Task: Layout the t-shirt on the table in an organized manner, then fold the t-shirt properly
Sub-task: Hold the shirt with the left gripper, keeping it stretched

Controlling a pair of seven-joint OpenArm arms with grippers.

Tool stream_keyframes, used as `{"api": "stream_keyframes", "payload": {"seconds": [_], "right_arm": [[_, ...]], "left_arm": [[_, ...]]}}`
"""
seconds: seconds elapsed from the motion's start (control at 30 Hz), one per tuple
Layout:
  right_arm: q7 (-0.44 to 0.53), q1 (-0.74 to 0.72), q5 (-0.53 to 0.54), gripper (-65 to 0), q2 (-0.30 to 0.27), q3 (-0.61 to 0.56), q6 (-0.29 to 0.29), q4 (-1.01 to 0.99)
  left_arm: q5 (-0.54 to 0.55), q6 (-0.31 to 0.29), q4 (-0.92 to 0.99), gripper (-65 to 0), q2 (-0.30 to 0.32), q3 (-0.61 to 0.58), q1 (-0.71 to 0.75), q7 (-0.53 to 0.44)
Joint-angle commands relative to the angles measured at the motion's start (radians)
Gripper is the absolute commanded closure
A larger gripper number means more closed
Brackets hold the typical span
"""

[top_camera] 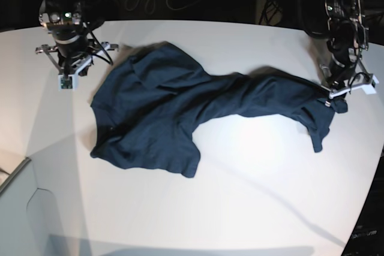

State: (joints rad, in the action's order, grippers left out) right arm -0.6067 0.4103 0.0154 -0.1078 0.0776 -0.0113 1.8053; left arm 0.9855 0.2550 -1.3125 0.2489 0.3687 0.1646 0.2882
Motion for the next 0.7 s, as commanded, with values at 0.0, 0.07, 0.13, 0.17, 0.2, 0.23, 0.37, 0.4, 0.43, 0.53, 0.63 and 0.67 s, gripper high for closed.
{"api": "stream_keyframes", "payload": {"seconds": [0.0,0.07,0.13,0.17,0.2,0.23,0.37,0.4,0.43,0.53,0.63,0.67], "right_arm": [[0.018,-0.001,-0.004,0.0,-0.007,0.004,0.004,0.015],[0.018,0.0,-0.004,0.0,-0.007,0.004,0.004,0.015],[0.018,0.003,-0.004,0.0,-0.007,0.004,0.004,0.015],[0.018,0.003,-0.004,0.0,-0.007,0.004,0.004,0.015],[0.018,0.003,-0.004,0.0,-0.007,0.004,0.004,0.015],[0.018,0.005,-0.004,0.0,-0.007,0.004,0.004,0.015],[0.018,0.006,-0.004,0.0,-0.007,0.006,0.004,0.015],[0.018,0.006,-0.004,0.0,-0.007,0.006,0.004,0.015],[0.017,0.006,-0.004,0.0,-0.007,0.006,0.004,0.015],[0.017,0.006,-0.004,0.0,-0.007,0.008,0.004,0.015],[0.017,0.008,-0.004,0.0,-0.007,0.008,0.004,0.015],[0.015,0.008,-0.004,0.0,-0.007,0.008,0.004,0.015]], "left_arm": [[0.009,-0.003,-0.014,-13.3,0.002,0.005,-0.015,-0.008],[0.009,-0.003,-0.014,-6.2,-0.012,0.005,-0.017,-0.008],[0.009,-0.003,-0.014,-3.4,-0.013,0.003,-0.017,-0.007],[0.009,-0.003,-0.014,-3.4,-0.015,0.002,-0.017,-0.007],[0.009,-0.003,-0.014,-3.5,-0.015,-0.009,-0.017,-0.007],[0.009,-0.003,-0.014,-3.5,-0.015,-0.023,-0.017,-0.007],[0.014,-0.003,-0.039,-3.5,-0.015,-0.037,-0.013,-0.007],[0.029,-0.003,-0.052,-3.5,-0.015,-0.033,-0.007,-0.007],[0.054,-0.003,-0.068,-3.5,-0.013,-0.033,-0.004,-0.007],[0.128,0.005,-0.08,-3.8,-0.004,-0.032,0.011,-0.005],[0.158,0.007,-0.08,-12.7,0.016,-0.032,0.01,-0.005],[0.161,0.007,-0.08,-17.8,0.019,-0.037,0.01,-0.005]]}}
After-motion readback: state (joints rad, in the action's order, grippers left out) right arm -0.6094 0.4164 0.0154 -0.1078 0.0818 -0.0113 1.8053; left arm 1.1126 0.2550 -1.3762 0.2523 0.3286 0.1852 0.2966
